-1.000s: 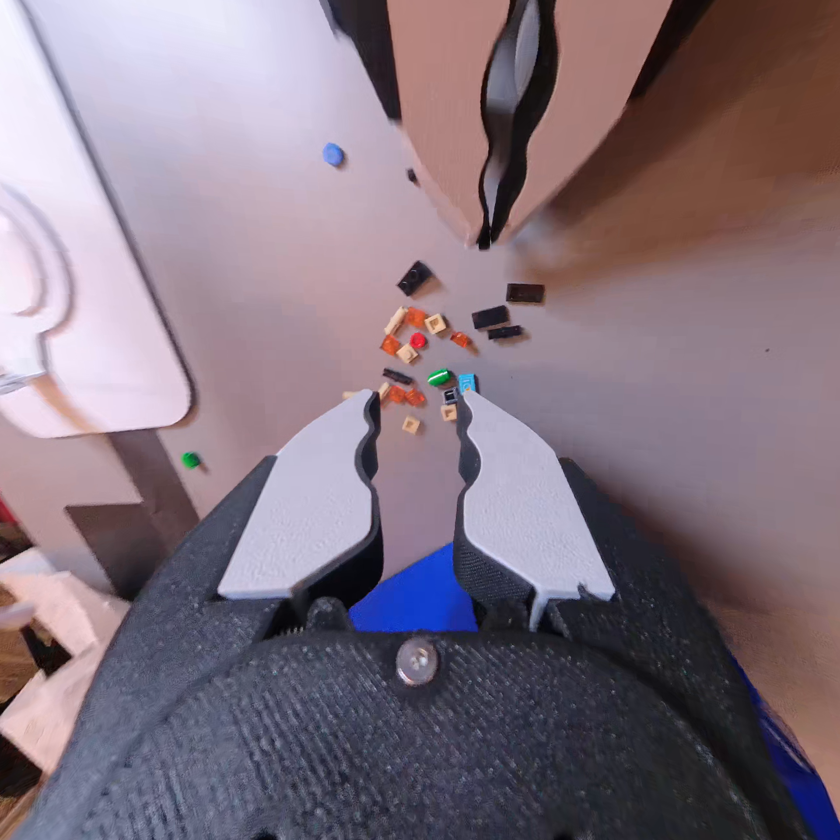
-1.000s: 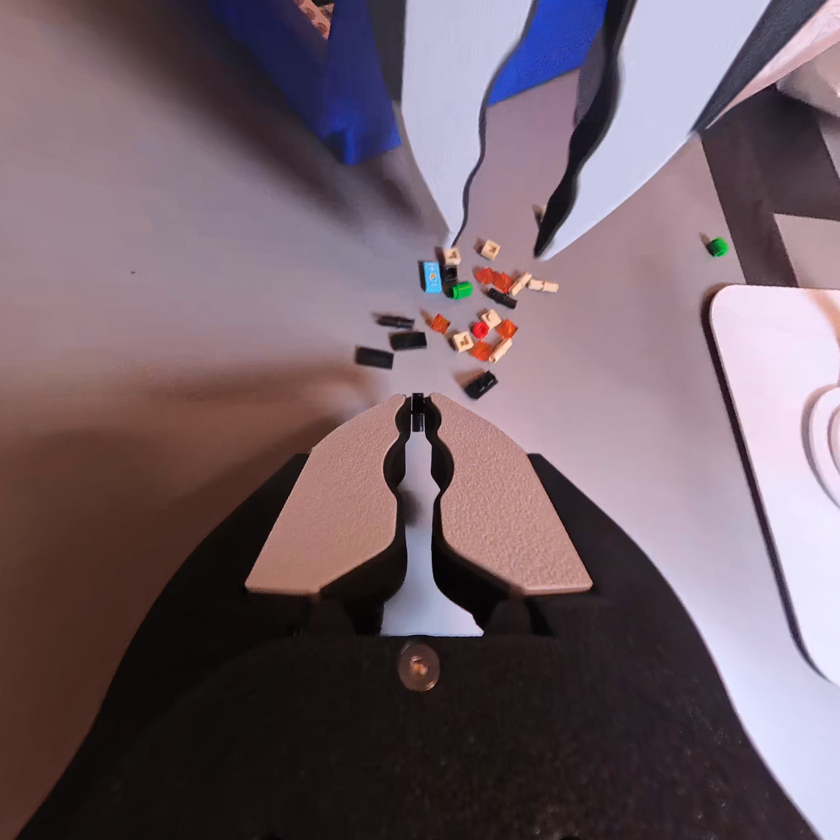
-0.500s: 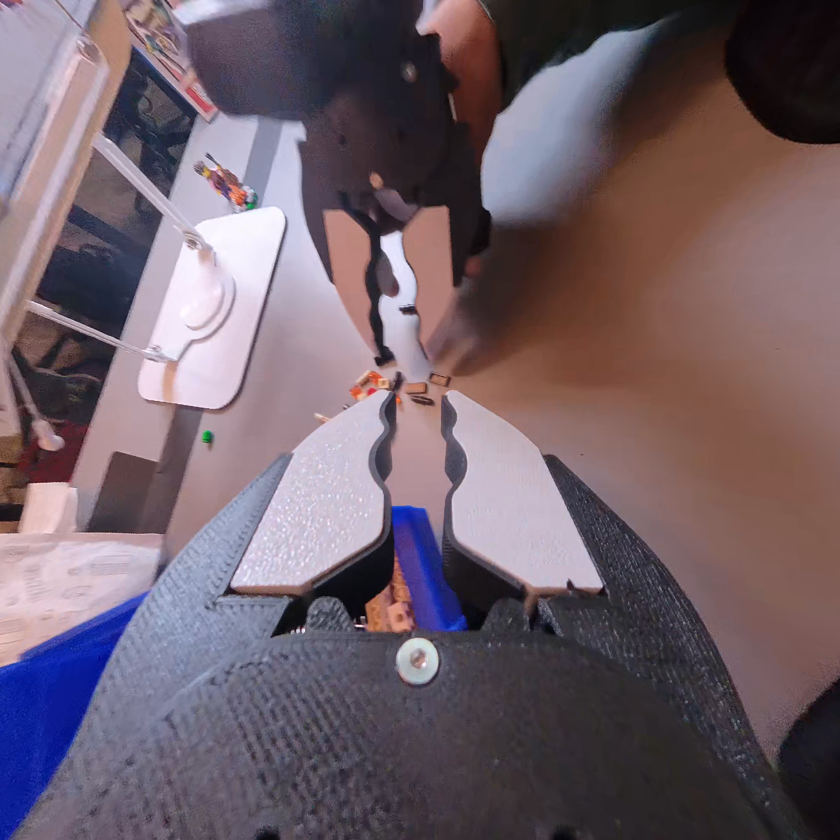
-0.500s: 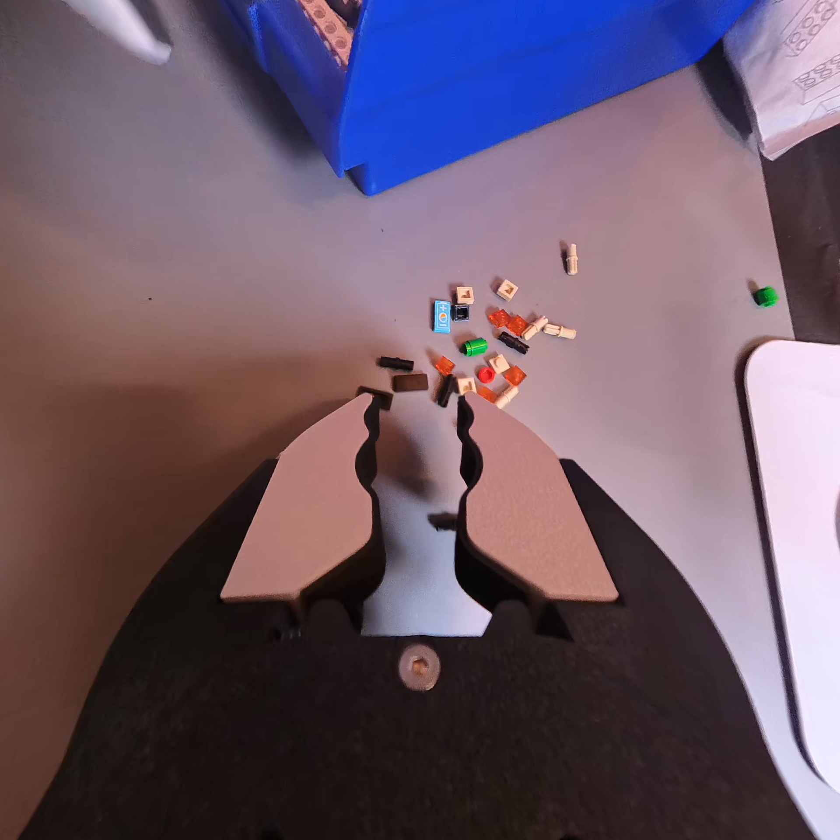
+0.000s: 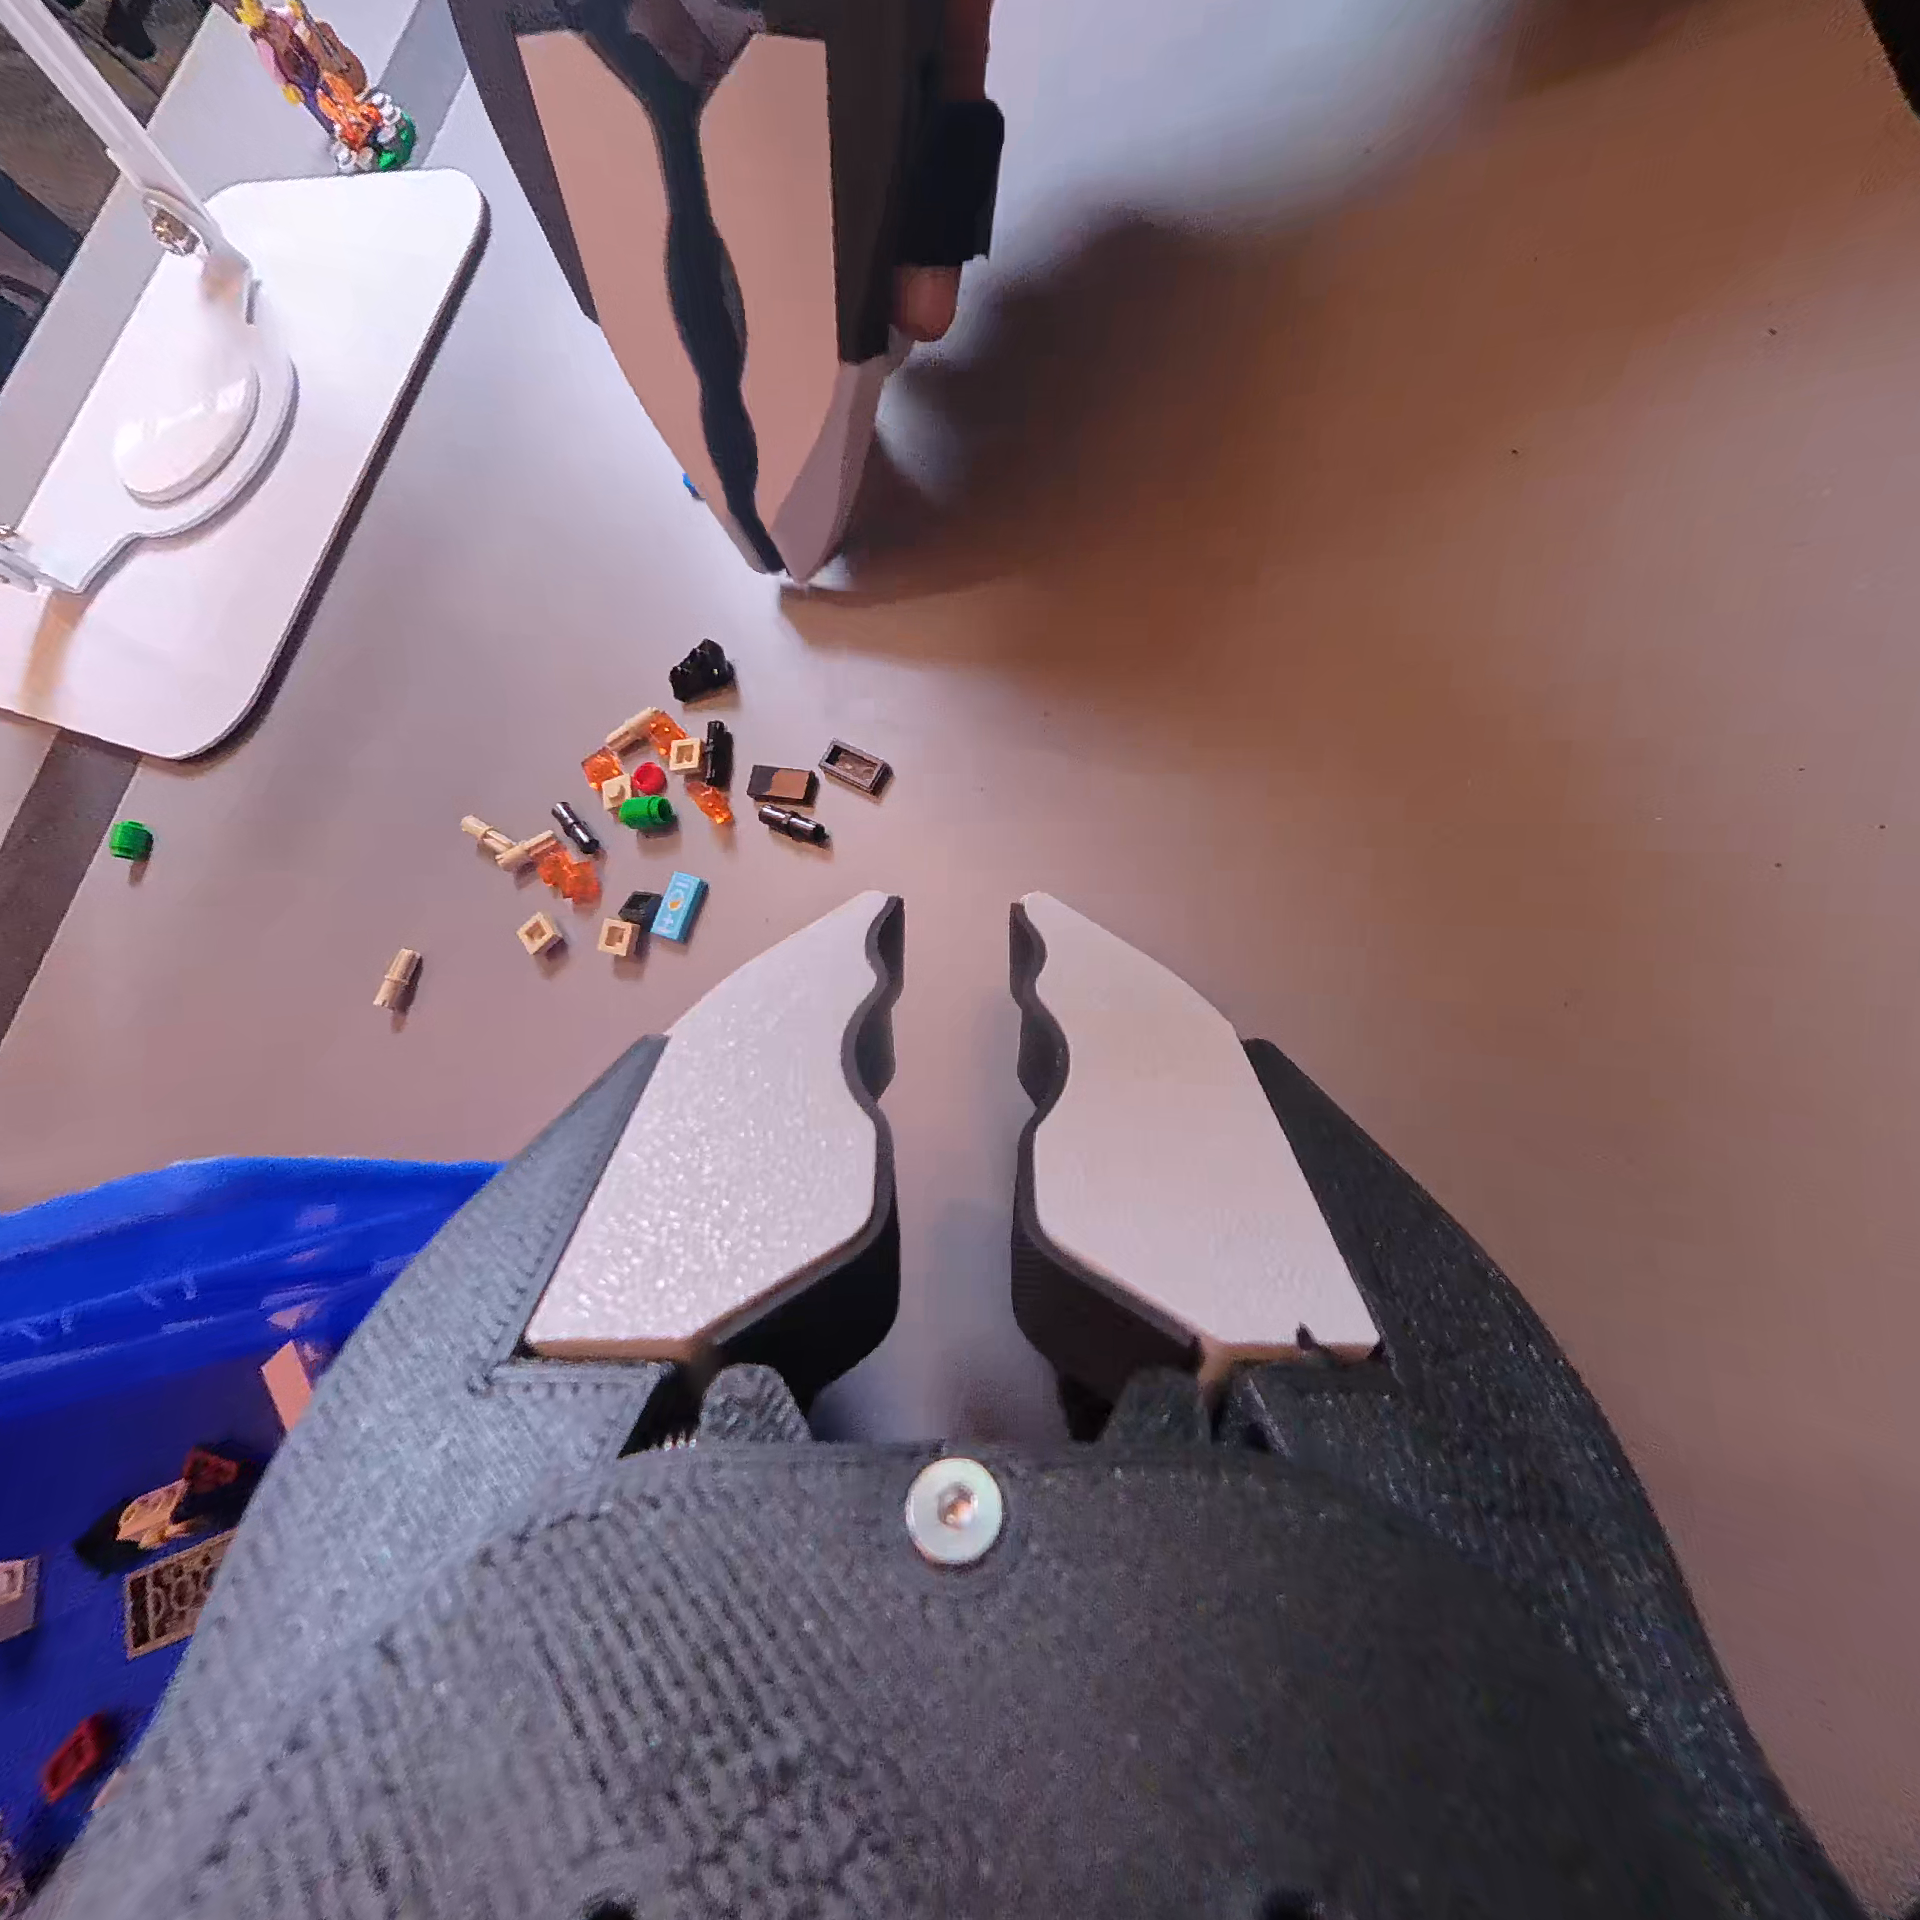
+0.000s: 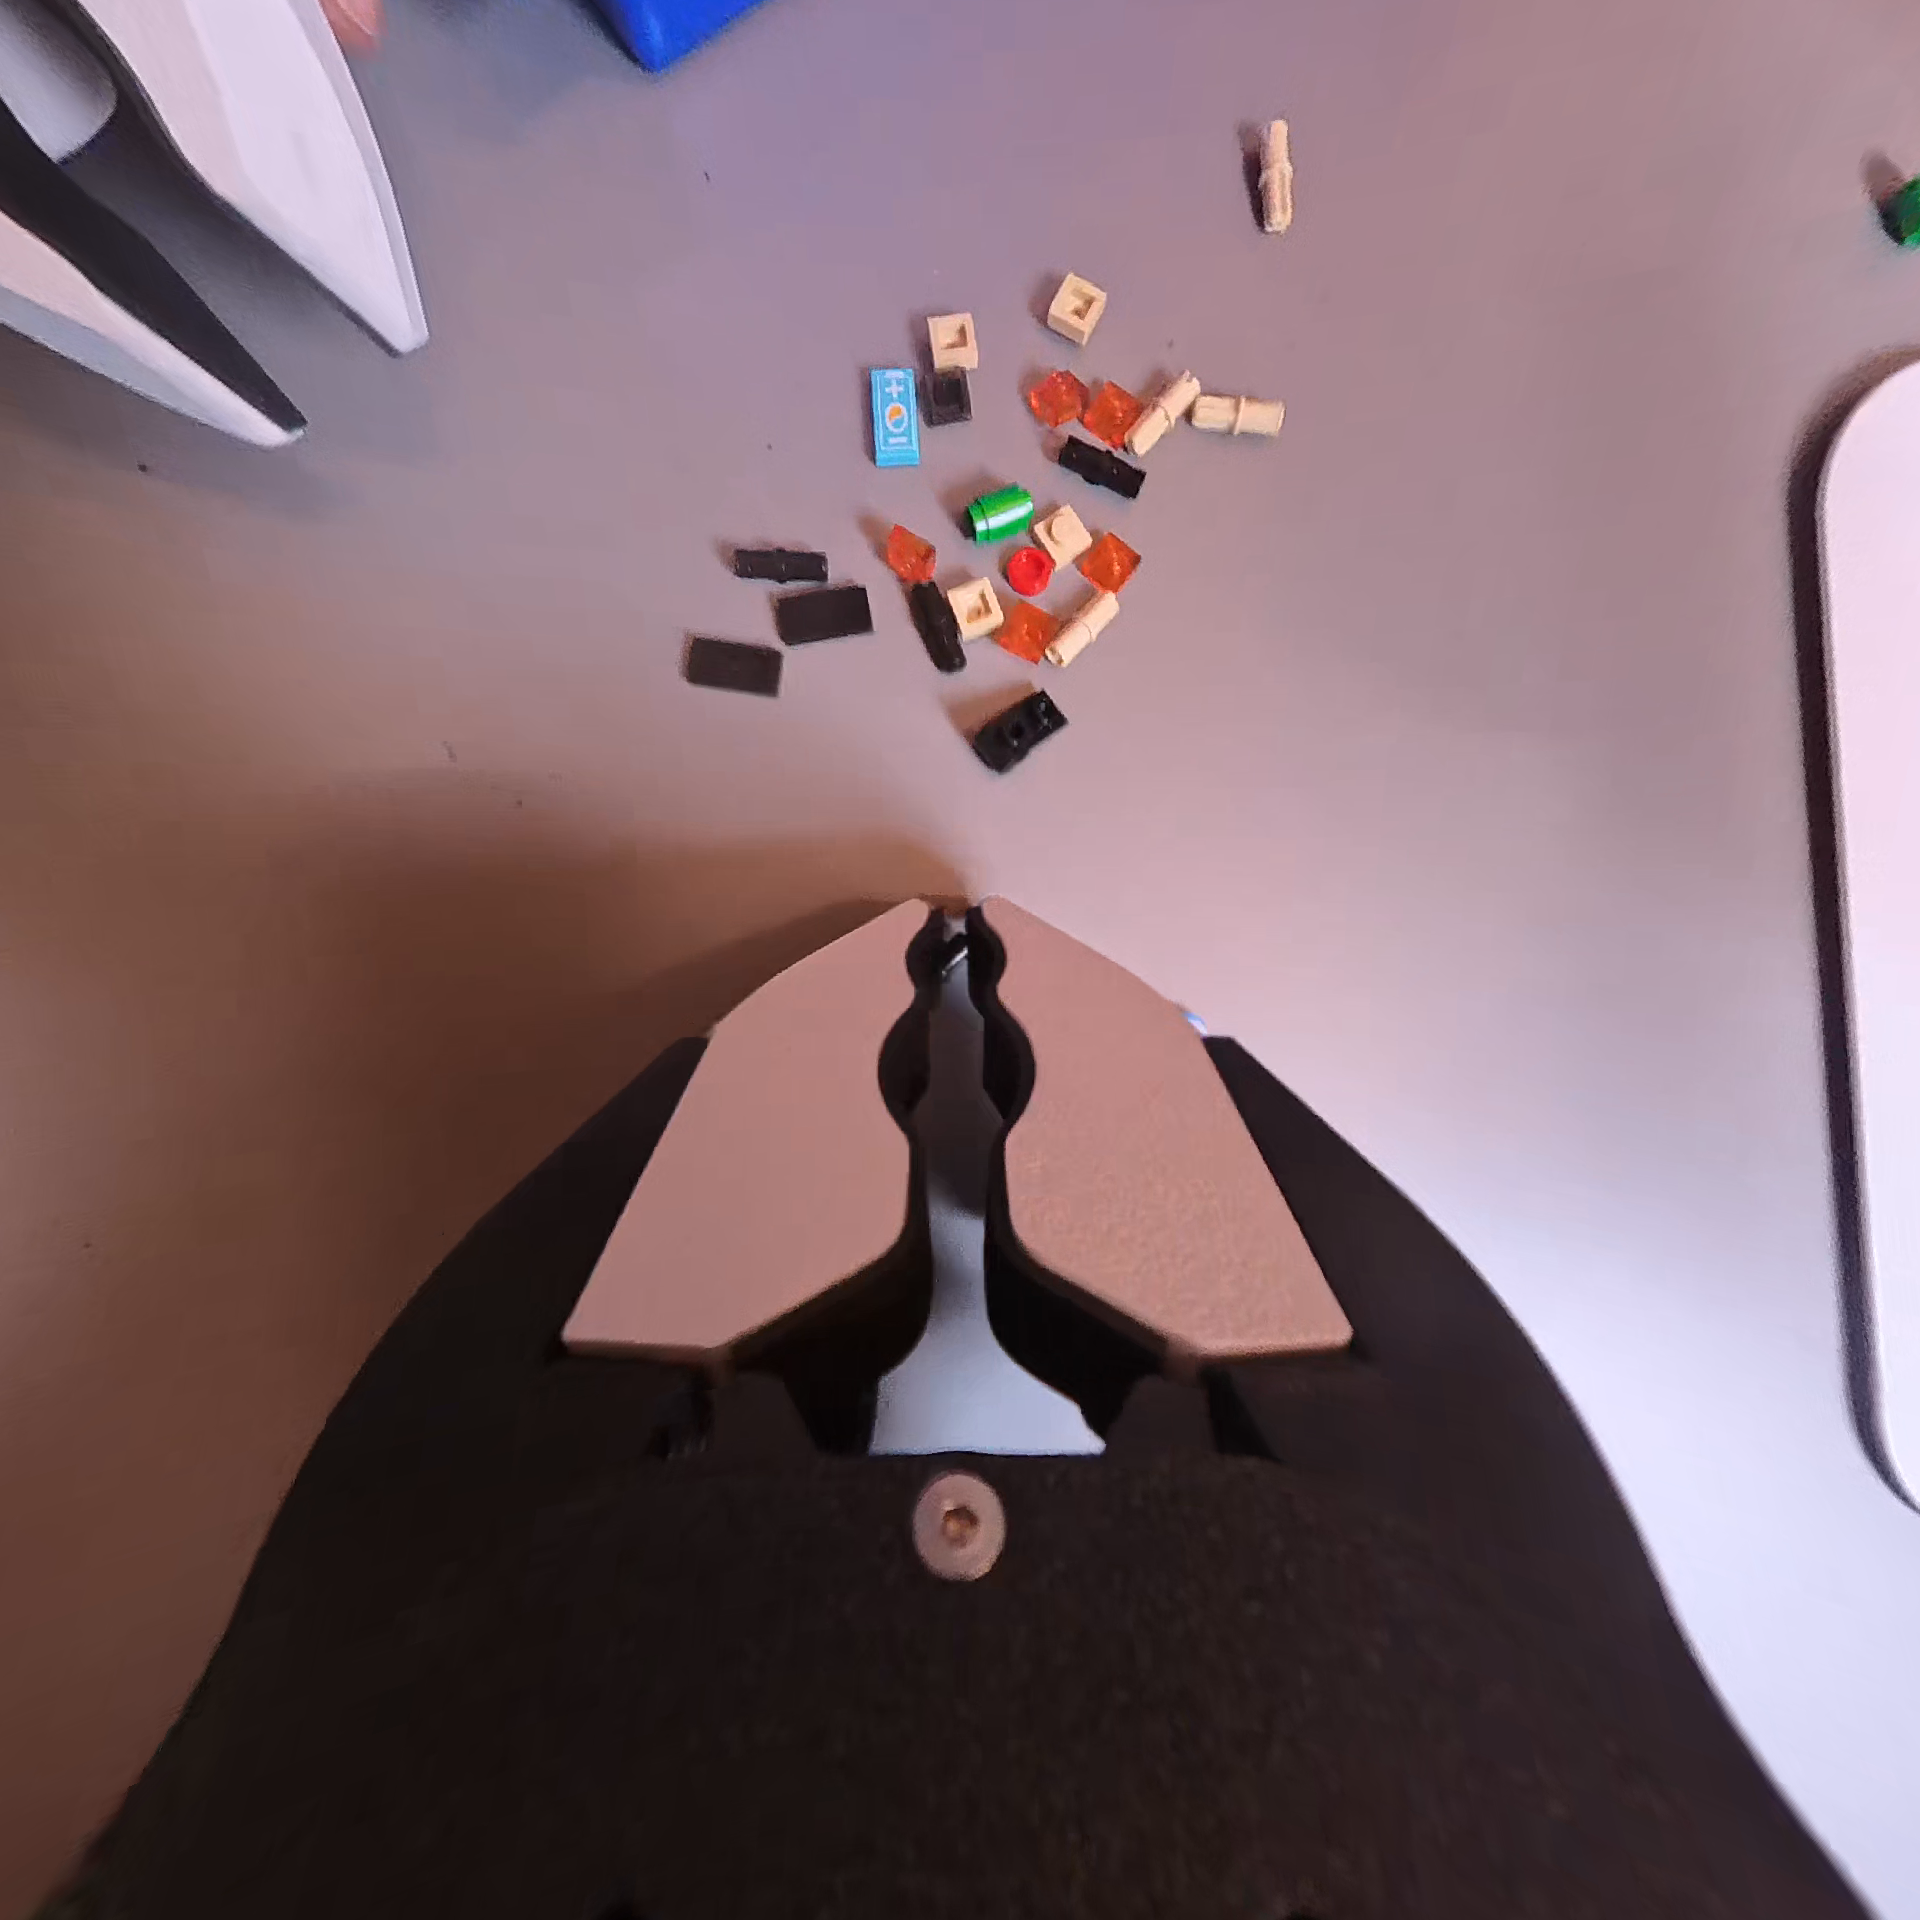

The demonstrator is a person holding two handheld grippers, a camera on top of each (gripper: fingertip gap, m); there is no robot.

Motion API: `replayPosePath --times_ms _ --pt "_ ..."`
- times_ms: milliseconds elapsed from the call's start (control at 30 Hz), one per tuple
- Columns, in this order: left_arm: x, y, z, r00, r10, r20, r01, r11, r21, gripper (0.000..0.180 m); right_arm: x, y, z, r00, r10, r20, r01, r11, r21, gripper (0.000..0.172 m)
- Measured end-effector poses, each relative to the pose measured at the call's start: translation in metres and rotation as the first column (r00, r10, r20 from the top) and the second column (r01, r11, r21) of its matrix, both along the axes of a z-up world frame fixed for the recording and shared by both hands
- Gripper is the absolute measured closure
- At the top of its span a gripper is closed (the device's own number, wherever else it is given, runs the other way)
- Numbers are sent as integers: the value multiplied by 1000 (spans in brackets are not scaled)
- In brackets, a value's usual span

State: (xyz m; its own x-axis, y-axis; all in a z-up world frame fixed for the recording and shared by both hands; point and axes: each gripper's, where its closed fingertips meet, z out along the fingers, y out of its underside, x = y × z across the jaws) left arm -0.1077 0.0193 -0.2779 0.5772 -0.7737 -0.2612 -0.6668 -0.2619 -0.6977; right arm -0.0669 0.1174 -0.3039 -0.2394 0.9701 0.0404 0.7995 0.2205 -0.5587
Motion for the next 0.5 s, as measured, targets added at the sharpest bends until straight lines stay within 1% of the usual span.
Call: replayPosePath --times_ms 100,167,233,300,367,400,500 --pt "-2 2 -1 1000 13 19 -13 1000 12 161 -17 -9 3 999 18 -44 -19 1000 -9 169" --pt "-3 2 -2 1000 13 26 -14 1000 20 161 -28 -11 7 997 25 -74 -25 1000 10 164" --pt "-3 1 -1 999 14 32 -15 1000 25 161 -35 -9 19 992 24 -123 -22 1000 17 161" --pt "-2 -1 1 999 3 34 -4 999 41 162 -35 -6 30 987 7 -158 -9 1000 -10 157" --pt "-3 -2 1 999 1 34 -3 999 45 162 -24 -1 30 991 -1 -136 -4 999 -39 152" --pt "-3 -3 2 999 0 39 -2 999 46 162 -16 1 26 994 -5 -108 0 999 -47 149" --pt "-2 -4 1 999 -10 51 8 999 42 162 4 0 11 1000 4 -25 -6 998 -61 149"
